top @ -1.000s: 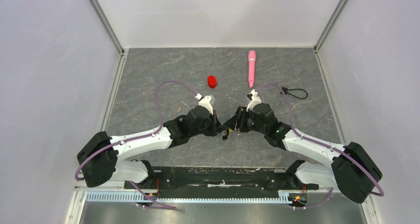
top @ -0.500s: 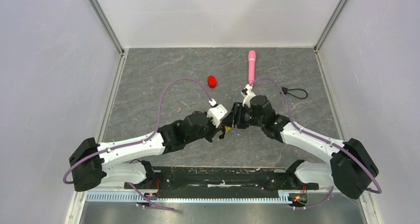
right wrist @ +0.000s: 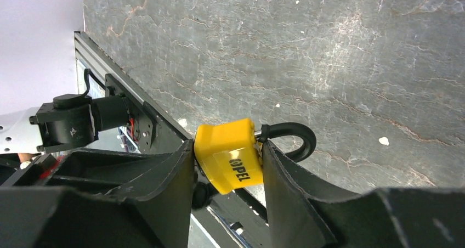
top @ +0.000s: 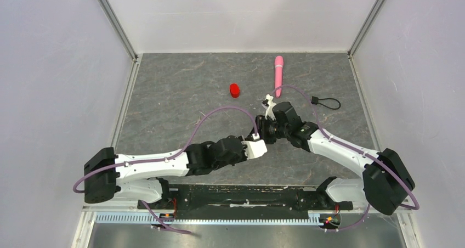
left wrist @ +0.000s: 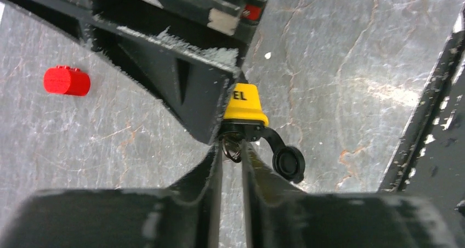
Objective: Unlock with the key
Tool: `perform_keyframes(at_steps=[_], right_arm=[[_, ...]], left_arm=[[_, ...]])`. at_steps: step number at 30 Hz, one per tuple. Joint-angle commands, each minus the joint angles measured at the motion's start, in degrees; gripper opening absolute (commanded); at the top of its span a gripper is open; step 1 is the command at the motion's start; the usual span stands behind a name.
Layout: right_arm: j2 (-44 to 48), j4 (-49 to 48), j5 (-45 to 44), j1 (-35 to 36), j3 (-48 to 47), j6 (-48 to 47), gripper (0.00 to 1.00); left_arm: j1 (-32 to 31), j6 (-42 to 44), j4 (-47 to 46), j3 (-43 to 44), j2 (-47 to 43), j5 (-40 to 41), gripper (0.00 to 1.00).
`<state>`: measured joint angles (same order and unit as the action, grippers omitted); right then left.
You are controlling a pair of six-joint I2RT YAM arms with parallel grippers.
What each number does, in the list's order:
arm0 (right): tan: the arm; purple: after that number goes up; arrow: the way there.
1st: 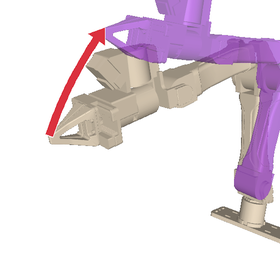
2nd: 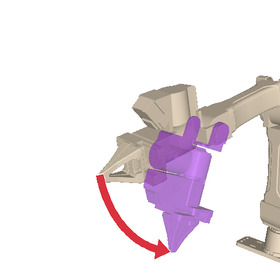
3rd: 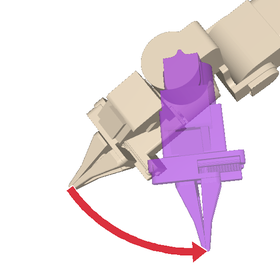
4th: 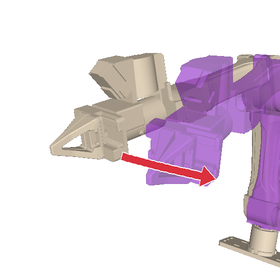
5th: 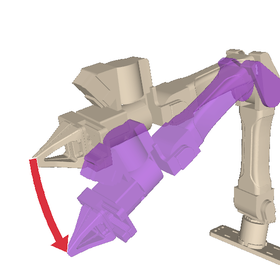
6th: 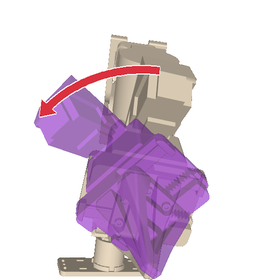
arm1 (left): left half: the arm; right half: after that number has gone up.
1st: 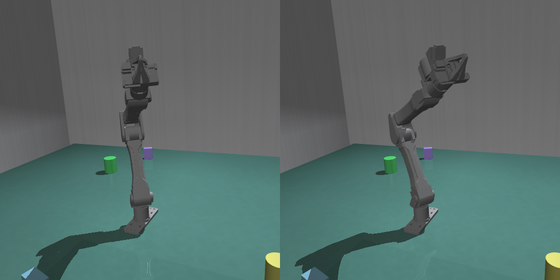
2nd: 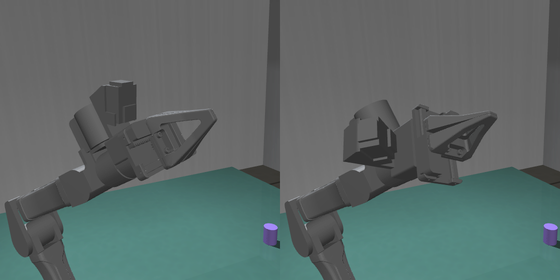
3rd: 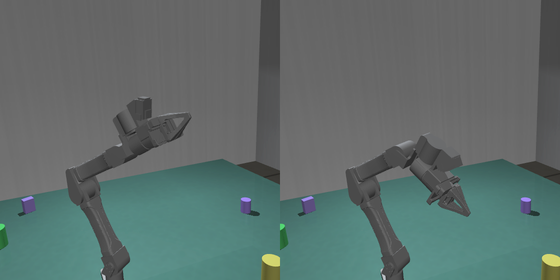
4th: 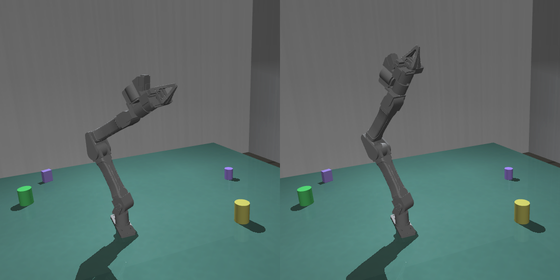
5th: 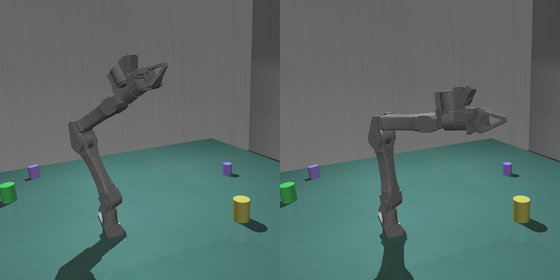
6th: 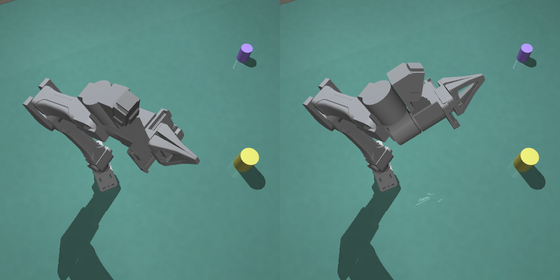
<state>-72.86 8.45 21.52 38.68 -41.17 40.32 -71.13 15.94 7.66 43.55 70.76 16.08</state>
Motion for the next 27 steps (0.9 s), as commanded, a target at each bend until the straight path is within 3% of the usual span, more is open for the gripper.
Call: perform_keyframes(at_steps=[1,2,4,8,13,17,22,27], right_arm=[[0.32,-6.18,-0.16,-1.17,-3.59,-1.25,0.00],[0.49,-6.21,-0.53,-1.42,-3.50,-1.67,0.00],[0.85,-6.16,-1.32,-1.92,-3.37,-2.29,0.00],[1.68,-6.68,-2.76,-2.78,-3.39,-3.09,0.00],[3.04,-7.53,-3.89,-3.95,-3.48,-3.34,0.00],[4.36,-7.99,-4.46,-4.18,-2.83,-2.60,0.00],[5.61,-11.45,-4.45,-4.31,-1.16,-0.70,0.00],[6.41,-13.59,-3.91,-4.31,-0.14,1.12,0.00]], left_arm=[[-2.84,1.56,-4.49,2.73,-1.22,-3.34,0.39],[-2.87,0.33,-4.69,2.24,-2.01,-3.31,0.52],[-2.87,-2.98,-6.31,0.82,-4.07,-2.37,0.66],[-2.61,-13.85,-9.82,-1.74,-8.09,4.38,0.77],[1.48,-33.13,-8.01,-2.83,-10.28,6.92,0.81],[8.96,-49.73,-11.23,-7.12,-11.73,0.49,0.82],[11.46,-55.19,-21.26,-11.65,-10.84,-6.12,0.82],[11.48,-58.48,-27.39,-12.34,-7.19,-6.54,0.82]])
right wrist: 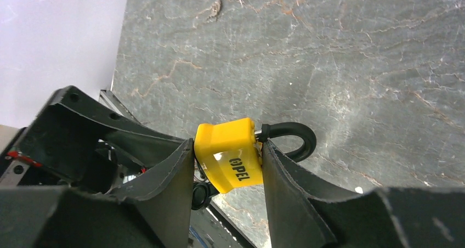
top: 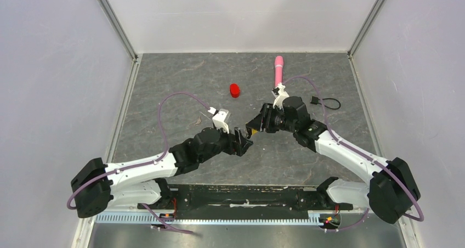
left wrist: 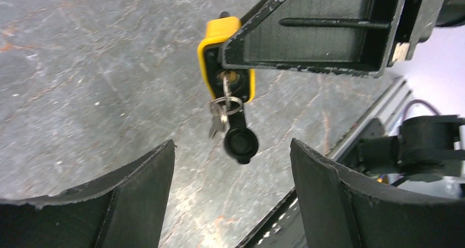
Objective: Unlock with the key
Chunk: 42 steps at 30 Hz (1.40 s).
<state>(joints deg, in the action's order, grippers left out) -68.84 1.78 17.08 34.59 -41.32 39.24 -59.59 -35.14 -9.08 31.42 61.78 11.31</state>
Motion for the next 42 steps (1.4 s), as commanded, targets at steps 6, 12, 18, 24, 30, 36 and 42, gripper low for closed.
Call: perform_keyframes(at_steps=[6,12,18,24,30,36,42], right_arm=[[2.62,-8.03,1.98,-0.23,0.53,3.20,0.00],[3.06,-8.64,2.72,-0.23,1.67,3.89,0.00],[3.62,-9.40,3.55,-0.22,2.25,4.80,0.00],[3.52,-10.67,4.40,-0.22,3.64,6.28,0.00],[2.93,-11.45,6.20,-0.39,4.32,4.86,0.00],[6.22,-18.95,10.05,-4.81,7.53,4.02,0.33],[10.08,-27.08,14.90,-9.42,10.62,1.04,0.59]], left_arm=[[0.01,-7.26,-15.48,-0.27,4.75,2.57,0.81],[0.09,-4.90,-15.79,1.90,7.49,6.84,0.77],[0.28,-4.85,-19.01,2.27,10.89,7.89,0.69],[0.28,-5.17,-23.93,1.61,13.57,6.71,0.56],[0.31,-5.07,-22.14,1.21,11.32,5.79,0.02],[3.72,-8.92,-22.39,-5.98,5.62,2.61,0.02],[11.21,-11.43,-23.97,-12.69,-2.50,-7.57,0.02]])
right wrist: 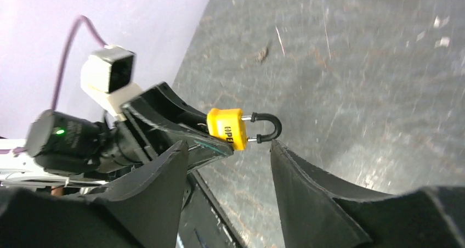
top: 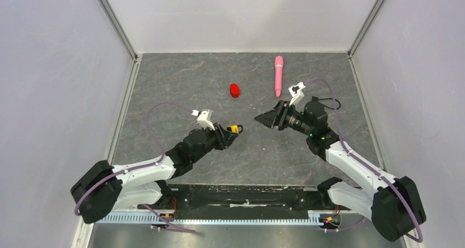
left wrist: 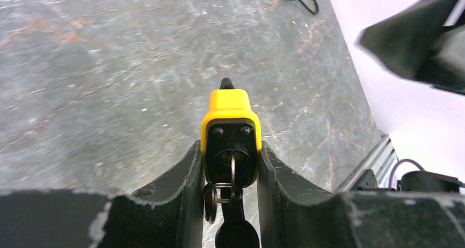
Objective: Unlock with the key
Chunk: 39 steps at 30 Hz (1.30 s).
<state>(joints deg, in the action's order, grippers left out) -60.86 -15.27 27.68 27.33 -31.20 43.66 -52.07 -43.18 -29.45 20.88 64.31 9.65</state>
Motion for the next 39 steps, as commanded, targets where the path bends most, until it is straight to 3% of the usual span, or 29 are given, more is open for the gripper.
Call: perform_keyframes(at_steps=[1,8,17,30,36,39], right_arm=[[2.11,-11.00,5.34,-2.35,0.74,-4.14,0.59],[1.26,-19.95,9.91,-2.54,4.57,-4.90,0.58],[-1.21,-29.03,14.29,-2.22,6.60,-1.50,0.57],[-4.65,-26.53,14.27,1.23,5.41,-5.31,0.54],[-5.58,-27.17,16.80,2.02,5.44,-6.70,0.45],[-5.63,-27.40,17.65,2.37,5.61,-8.64,0.35]], left_arm=[[4.49,-3.17,-3.28,-2.53,-6.71,-7.25,0.02],[8.01,-4.35,-3.97,-3.57,-14.31,-15.78,0.02],[8.74,-10.37,-14.45,-2.83,-10.97,-23.44,0.02],[8.74,-14.02,-21.72,-0.93,-7.18,-29.07,0.02],[8.81,-14.71,-20.77,-0.12,-7.37,-28.98,0.02],[8.83,-15.15,-18.91,0.77,-7.02,-28.59,0.02]])
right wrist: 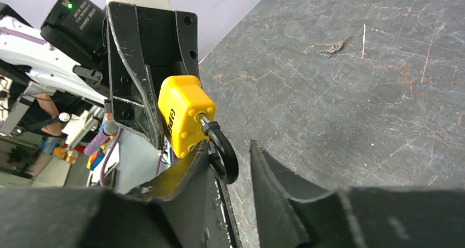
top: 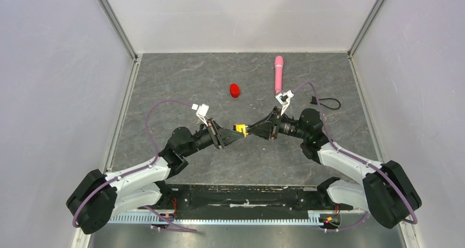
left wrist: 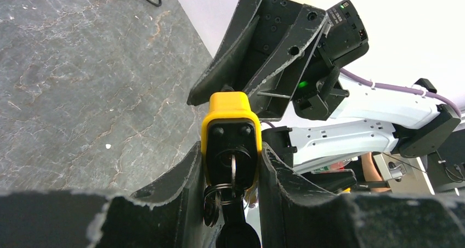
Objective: Unlock with the key
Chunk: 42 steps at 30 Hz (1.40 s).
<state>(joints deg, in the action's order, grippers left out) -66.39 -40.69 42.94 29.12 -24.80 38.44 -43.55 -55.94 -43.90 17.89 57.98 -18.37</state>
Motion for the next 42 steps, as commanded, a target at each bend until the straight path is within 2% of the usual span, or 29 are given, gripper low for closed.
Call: perform_keyframes(at_steps=[1,10,13,19,25,30,31,34,37,39,42], right_arm=[[-0.14,-1.66,2.41,0.62,-0.65,-4.48,0.31],[2.45,0.78,-2.27,0.91,1.64,-14.21,0.03],[4.66,4.74,-7.83,2.21,1.85,-19.74,0.00],[10.28,9.18,-30.06,12.16,3.99,-37.41,0.00],[12.76,3.84,-52.75,19.18,9.05,-50.14,0.00],[10.90,0.03,-64.08,25.20,10.93,-58.19,0.00],[10.12,0.18,-64.93,26.02,10.63,-58.61,0.02],[8.50,4.30,-65.82,26.86,7.80,-56.86,0.27],[9.41,7.99,-64.59,26.88,6.41,-54.52,0.44],[11.04,10.09,-62.68,26.91,6.09,-53.11,0.52],[13.60,12.12,-58.82,26.86,6.15,-51.16,0.58]], left_arm=[[0.38,-2.73,-3.56,4.11,-0.67,-0.31,0.02],[2.43,-3.93,12.36,7.66,-1.79,1.38,0.02],[3.39,-5.38,17.43,8.82,-1.14,1.41,0.02],[4.08,-10.11,22.87,11.42,1.57,-0.77,0.02],[4.48,-13.63,26.43,12.98,2.36,-2.98,0.02],[4.70,-11.77,33.28,15.84,1.84,-3.57,0.02],[4.70,-11.21,34.01,16.21,1.88,-3.60,0.02],[4.74,-9.20,36.10,16.64,1.52,-2.22,0.02],[5.26,-5.66,40.57,17.45,1.25,0.13,0.02],[5.65,-2.72,44.09,18.68,1.26,2.17,0.02],[5.92,0.44,48.11,20.67,1.55,4.39,0.02]])
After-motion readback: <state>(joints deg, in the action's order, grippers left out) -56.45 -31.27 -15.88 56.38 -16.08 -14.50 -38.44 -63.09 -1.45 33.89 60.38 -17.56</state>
